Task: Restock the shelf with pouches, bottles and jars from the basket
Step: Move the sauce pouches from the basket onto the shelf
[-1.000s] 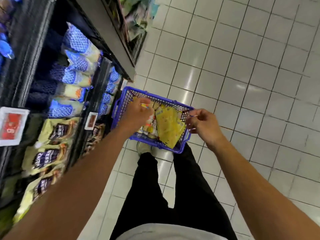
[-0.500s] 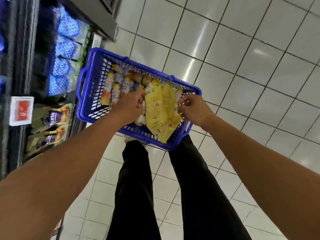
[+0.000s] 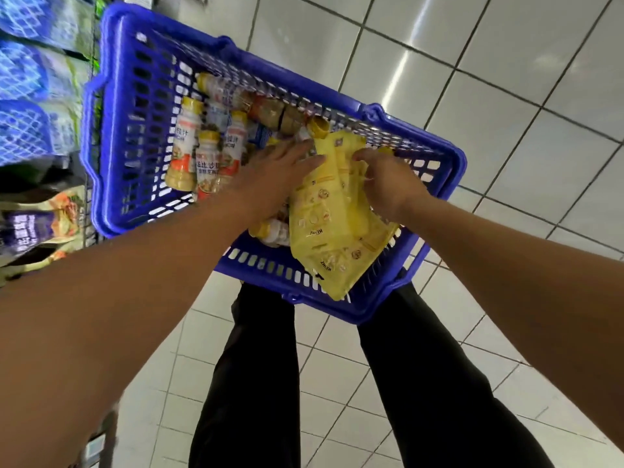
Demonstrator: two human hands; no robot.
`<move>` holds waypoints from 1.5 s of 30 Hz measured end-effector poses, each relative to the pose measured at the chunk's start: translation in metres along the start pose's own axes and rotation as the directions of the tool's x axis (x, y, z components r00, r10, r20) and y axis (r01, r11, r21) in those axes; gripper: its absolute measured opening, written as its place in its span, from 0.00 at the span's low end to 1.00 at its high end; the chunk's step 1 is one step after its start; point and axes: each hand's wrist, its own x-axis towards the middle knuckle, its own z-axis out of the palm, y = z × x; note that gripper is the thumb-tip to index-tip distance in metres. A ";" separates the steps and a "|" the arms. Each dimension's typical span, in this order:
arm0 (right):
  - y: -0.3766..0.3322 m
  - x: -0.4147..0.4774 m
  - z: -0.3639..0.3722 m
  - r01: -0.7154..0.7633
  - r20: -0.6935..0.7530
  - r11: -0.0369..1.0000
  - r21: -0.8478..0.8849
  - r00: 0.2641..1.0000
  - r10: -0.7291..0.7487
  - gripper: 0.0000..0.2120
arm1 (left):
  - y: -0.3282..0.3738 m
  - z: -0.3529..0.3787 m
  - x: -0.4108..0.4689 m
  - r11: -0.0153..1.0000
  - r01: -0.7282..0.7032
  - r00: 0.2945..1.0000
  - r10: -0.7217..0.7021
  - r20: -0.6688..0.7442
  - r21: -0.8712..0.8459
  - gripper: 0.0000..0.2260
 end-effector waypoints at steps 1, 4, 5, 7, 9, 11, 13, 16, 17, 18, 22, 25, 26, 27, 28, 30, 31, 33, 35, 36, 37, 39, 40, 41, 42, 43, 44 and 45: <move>0.003 0.004 0.003 0.002 0.008 1.000 -0.010 1.000 -0.001 0.25 | -0.002 0.004 0.002 1.000 -0.015 1.000 0.015 -0.013 0.007 0.45; 0.008 0.013 0.011 0.021 0.004 1.000 -0.013 1.000 -0.021 0.24 | -0.007 0.013 0.007 0.999 -0.052 0.997 0.052 -0.051 0.003 0.45; 0.008 0.016 0.013 0.026 -0.006 1.000 -0.006 1.000 -0.026 0.24 | -0.008 0.015 0.008 0.998 -0.059 0.997 0.059 -0.058 -0.002 0.45; 0.010 0.021 0.016 0.055 -0.032 0.998 -0.013 0.998 -0.055 0.25 | -0.010 0.019 0.011 0.998 -0.069 0.995 0.068 -0.067 -0.006 0.46; 0.011 0.025 0.017 0.092 -0.050 0.996 -0.019 0.994 -0.093 0.24 | -0.011 0.021 0.014 0.997 -0.075 0.994 0.074 -0.084 -0.011 0.46; 0.015 0.029 0.015 0.134 -0.050 0.991 -0.017 0.990 -0.135 0.23 | -0.013 0.023 0.017 0.996 -0.090 0.992 0.088 -0.095 -0.026 0.45; 0.017 0.030 0.012 0.161 -0.033 0.985 -0.061 0.986 -0.163 0.26 | -0.018 0.026 0.019 0.992 -0.111 0.991 0.106 -0.085 -0.053 0.45; 0.018 0.031 0.011 0.170 -0.019 0.976 -0.137 0.985 -0.174 0.31 | -0.024 0.027 0.020 0.982 -0.117 0.992 0.109 -0.061 -0.149 0.45; 0.016 0.032 0.009 0.183 -0.012 0.971 -0.151 0.982 -0.187 0.31 | -0.024 0.027 0.021 0.972 -0.123 0.992 0.113 -0.063 -0.198 0.44; 0.015 0.032 0.008 0.196 -0.002 0.968 -0.154 0.980 -0.198 0.30 | -0.023 0.026 0.021 0.959 -0.131 0.991 0.116 -0.073 -0.250 0.42; 0.015 0.032 0.008 0.215 0.073 0.973 -0.088 0.975 -0.208 0.25 | -0.015 0.023 0.019 0.853 -0.131 0.985 0.052 -0.167 -0.506 0.34; 0.006 0.020 0.009 0.297 -0.072 0.917 0.265 0.955 -0.288 0.03 | -0.007 0.016 0.018 0.644 -0.101 0.979 -0.070 -0.189 -0.759 0.29; 0.003 0.019 0.008 0.338 -0.128 0.895 0.293 0.941 -0.314 0.03 | -0.005 0.013 0.018 0.591 -0.097 0.977 -0.097 -0.189 -0.801 0.27; 0.000 0.019 0.008 0.363 -0.141 0.895 0.261 0.931 -0.336 0.02 | -0.004 0.010 0.018 0.553 -0.096 0.976 -0.112 -0.188 -0.828 0.25; -0.001 0.023 0.009 0.381 -0.147 0.904 0.194 0.922 -0.358 0.06 | -0.003 0.007 0.019 0.517 -0.092 0.977 -0.120 -0.178 -0.851 0.23; 0.001 0.031 0.009 0.431 -0.091 0.902 0.002 0.899 -0.429 0.15 | -0.005 0.001 0.018 0.441 -0.066 0.982 -0.128 -0.136 -0.895 0.19; 0.004 0.035 0.010 0.443 -0.027 0.891 -0.097 0.894 -0.448 0.18 | -0.008 0.000 0.018 0.419 -0.065 0.983 -0.129 -0.131 -0.906 0.17; 0.008 0.038 0.011 0.449 0.088 0.834 -0.321 0.891 -0.446 0.23 | -0.015 -0.002 0.016 0.408 -0.079 0.979 -0.142 -0.149 -0.910 0.16; 0.011 0.037 0.014 0.449 0.112 0.785 -0.427 0.888 -0.446 0.23 | -0.021 -0.006 0.011 0.406 -0.042 0.977 -0.173 -0.122 -0.913 0.17; 0.011 0.036 0.016 0.453 0.103 0.774 -0.442 0.883 -0.458 0.23 | -0.023 -0.006 0.008 0.411 -0.023 0.978 -0.180 -0.106 -0.911 0.17; 0.009 0.035 0.016 0.452 0.093 0.773 -0.444 0.882 -0.463 0.22 | -0.024 -0.006 0.004 0.416 -0.012 0.979 -0.180 -0.095 -0.909 0.19; 0.003 0.032 0.018 0.446 0.085 0.790 -0.421 0.886 -0.455 0.21 | -0.026 -0.004 -0.004 0.402 0.005 0.981 -0.181 -0.075 -0.916 0.21; -0.001 0.029 0.017 0.453 0.072 0.806 -0.381 0.884 -0.462 0.21 | -0.026 -0.004 -0.009 0.385 0.010 0.980 -0.189 -0.068 -0.923 0.21; -0.005 0.025 0.017 0.465 0.057 0.824 -0.323 0.879 -0.474 0.20 | -0.028 -0.004 -0.014 0.374 0.016 0.976 -0.208 -0.067 -0.927 0.20; -0.009 0.019 0.017 0.479 0.045 0.836 -0.266 0.873 -0.486 0.18 | -0.029 -0.004 -0.018 0.365 0.023 0.970 -0.235 -0.068 -0.931 0.20; -0.013 0.013 0.017 0.492 0.041 0.841 -0.225 0.867 -0.497 0.17 | -0.031 -0.005 -0.022 0.347 0.033 0.961 -0.267 -0.065 -0.937 0.18; -0.017 0.006 0.016 0.507 0.049 0.841 -0.189 0.860 -0.508 0.16 | -0.033 -0.006 -0.026 0.321 0.042 0.951 -0.302 -0.060 -0.946 0.15; -0.021 -0.002 0.014 0.509 0.049 0.852 -0.118 0.860 -0.507 0.15 | -0.035 -0.008 -0.030 0.291 0.044 0.939 -0.338 -0.059 -0.956 0.12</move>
